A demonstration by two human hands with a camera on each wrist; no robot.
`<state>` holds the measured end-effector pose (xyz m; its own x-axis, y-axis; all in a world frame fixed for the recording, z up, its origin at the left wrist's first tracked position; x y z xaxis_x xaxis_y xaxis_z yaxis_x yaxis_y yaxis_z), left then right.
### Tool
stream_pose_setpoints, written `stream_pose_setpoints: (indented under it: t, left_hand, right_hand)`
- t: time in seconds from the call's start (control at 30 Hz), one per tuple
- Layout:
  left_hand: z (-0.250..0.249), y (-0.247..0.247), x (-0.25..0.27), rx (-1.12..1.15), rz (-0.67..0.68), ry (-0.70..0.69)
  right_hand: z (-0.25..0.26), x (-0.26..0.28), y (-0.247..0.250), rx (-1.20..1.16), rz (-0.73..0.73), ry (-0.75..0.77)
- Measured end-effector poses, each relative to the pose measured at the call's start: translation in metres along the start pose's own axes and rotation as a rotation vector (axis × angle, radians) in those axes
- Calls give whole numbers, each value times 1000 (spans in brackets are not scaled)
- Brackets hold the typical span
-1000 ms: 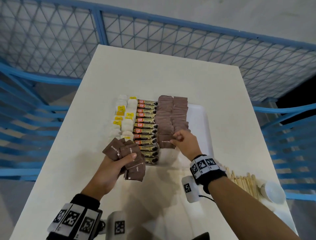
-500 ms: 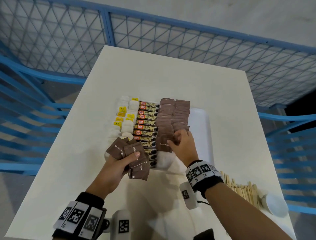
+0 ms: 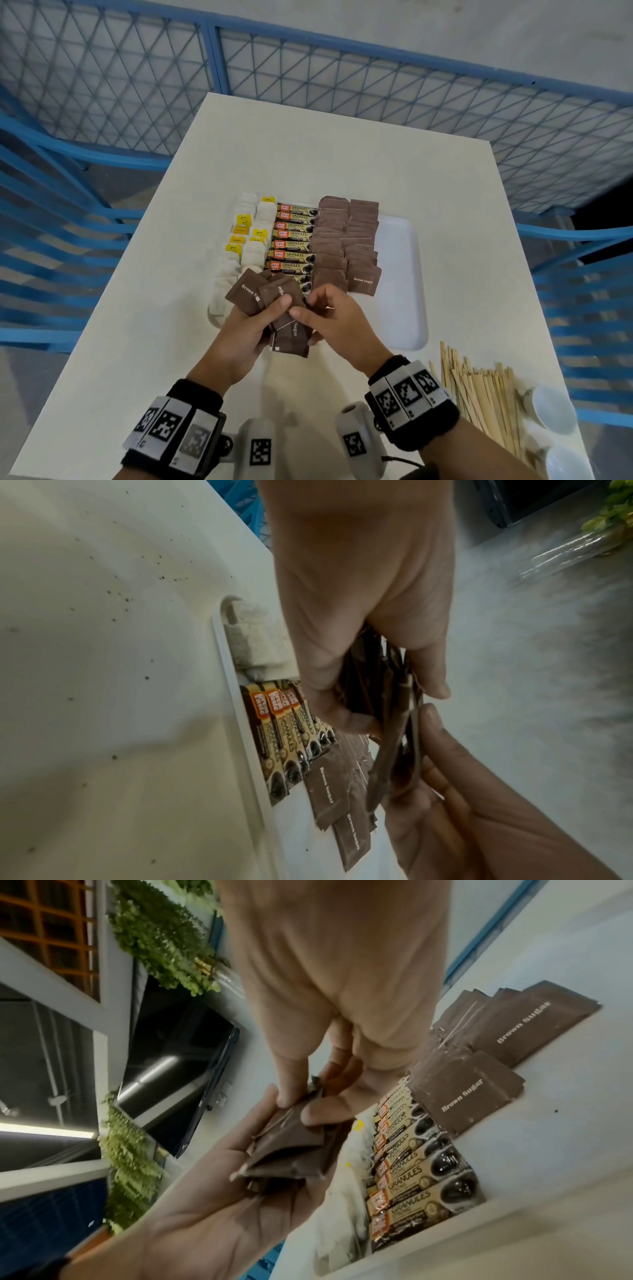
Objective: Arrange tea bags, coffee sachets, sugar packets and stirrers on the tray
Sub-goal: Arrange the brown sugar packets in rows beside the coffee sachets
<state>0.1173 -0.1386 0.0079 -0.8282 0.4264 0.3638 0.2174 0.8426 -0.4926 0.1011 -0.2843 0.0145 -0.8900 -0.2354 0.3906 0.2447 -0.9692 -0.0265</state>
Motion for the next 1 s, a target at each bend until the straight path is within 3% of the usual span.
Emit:
stream_pose_setpoints:
  t: [0.23,0.5,1.0]
  left_hand:
    - [-1,3,2,-49,120,-4]
    - [-7,-1,6,-194,160,-48]
    - [-7,-2,6,-290,169,-68]
  right_hand:
    - [5,2,-1,-91,74,-30]
    - [4,5,1,-28,174,-32]
    - [14,14,5,-15,205,-16]
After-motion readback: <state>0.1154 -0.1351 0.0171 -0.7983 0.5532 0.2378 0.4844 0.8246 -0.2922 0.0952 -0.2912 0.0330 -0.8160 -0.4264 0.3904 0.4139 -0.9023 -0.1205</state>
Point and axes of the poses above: each hand's wrist, its own x-axis away from the middle knuckle, its own y-axis out of the back of the hand, z = x × y, the point moved 2 cm from there along -x, towards the middle knuckle, and after that the axes turned 11 degrees about z, right-handed, at the moved point
